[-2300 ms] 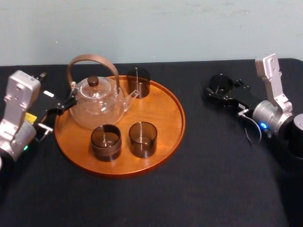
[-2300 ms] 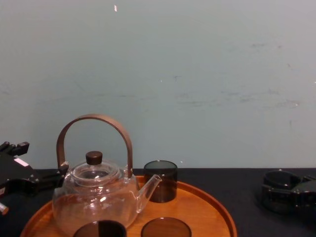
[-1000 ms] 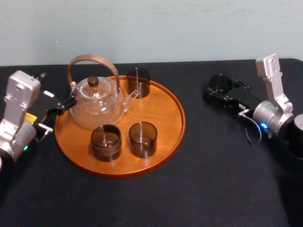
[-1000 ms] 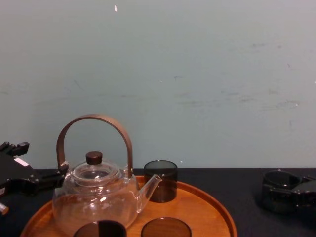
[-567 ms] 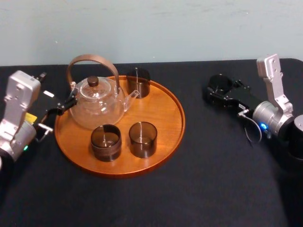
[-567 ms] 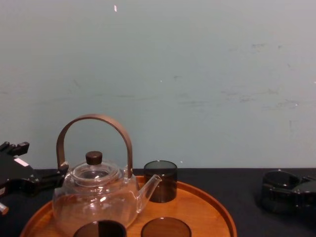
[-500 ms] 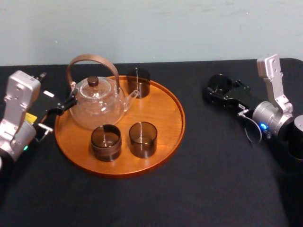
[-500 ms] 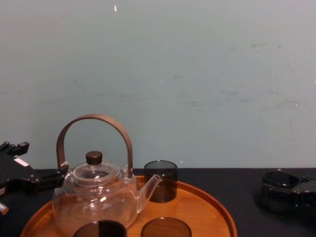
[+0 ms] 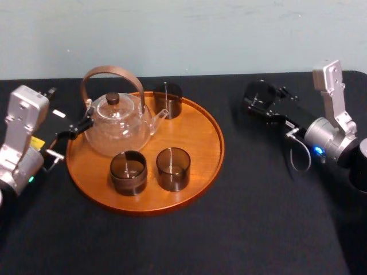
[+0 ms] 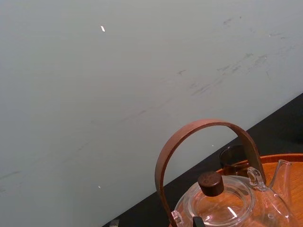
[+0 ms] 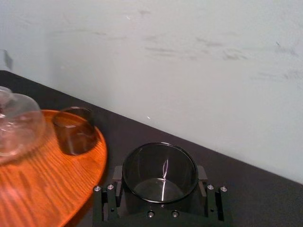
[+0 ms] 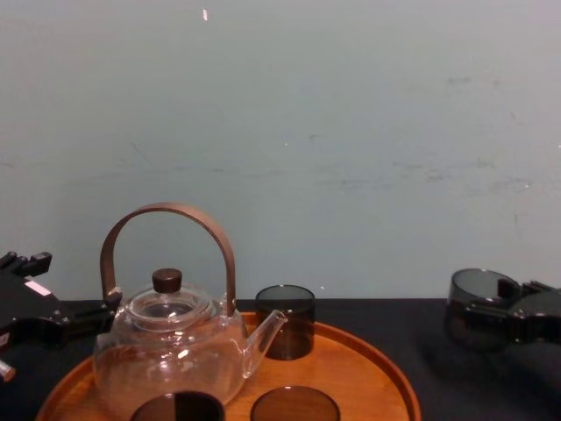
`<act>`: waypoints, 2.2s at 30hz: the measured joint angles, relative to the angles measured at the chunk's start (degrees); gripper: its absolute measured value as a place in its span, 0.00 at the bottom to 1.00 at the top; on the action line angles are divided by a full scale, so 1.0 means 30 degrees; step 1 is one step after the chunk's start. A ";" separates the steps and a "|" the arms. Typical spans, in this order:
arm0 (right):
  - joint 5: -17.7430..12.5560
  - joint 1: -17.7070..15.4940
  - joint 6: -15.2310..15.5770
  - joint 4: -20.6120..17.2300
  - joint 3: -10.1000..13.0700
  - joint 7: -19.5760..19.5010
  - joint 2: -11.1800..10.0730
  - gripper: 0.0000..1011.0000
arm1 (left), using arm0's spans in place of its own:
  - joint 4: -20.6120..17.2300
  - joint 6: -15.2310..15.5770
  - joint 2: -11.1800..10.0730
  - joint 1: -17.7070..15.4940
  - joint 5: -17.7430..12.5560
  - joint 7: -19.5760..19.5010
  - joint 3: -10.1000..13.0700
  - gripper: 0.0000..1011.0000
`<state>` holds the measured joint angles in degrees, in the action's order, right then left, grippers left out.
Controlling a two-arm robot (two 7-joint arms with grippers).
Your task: Pick up the glass from the table and place it on the tray.
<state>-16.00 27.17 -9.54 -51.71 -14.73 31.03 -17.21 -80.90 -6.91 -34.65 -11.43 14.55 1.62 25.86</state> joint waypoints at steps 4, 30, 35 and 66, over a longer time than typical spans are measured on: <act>-0.0139 -0.0365 0.0102 -0.1036 -0.0270 0.0185 -0.0135 0.89 | 0.0002 0.0000 0.0001 0.0001 0.0000 0.0000 0.0000 1.00; -0.0374 0.0168 -0.0744 -0.0868 -0.2715 0.1413 0.0792 0.89 | 0.0001 0.0000 0.0000 0.0000 0.0000 0.0000 -0.0001 1.00; -0.0377 0.0480 -0.0986 -0.0272 -0.3060 0.1596 0.1105 0.89 | 0.0000 0.0001 0.0001 -0.0001 0.0000 0.0000 0.0000 1.00; -0.0117 0.2215 -0.2132 0.3819 -0.3831 0.2486 0.2700 0.89 | 0.0000 0.0000 0.0001 0.0000 0.0001 0.0000 0.0000 1.00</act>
<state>-16.35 33.81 -15.93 -40.26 -26.23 38.49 -9.11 -80.90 -6.91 -34.64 -11.43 14.55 1.62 25.86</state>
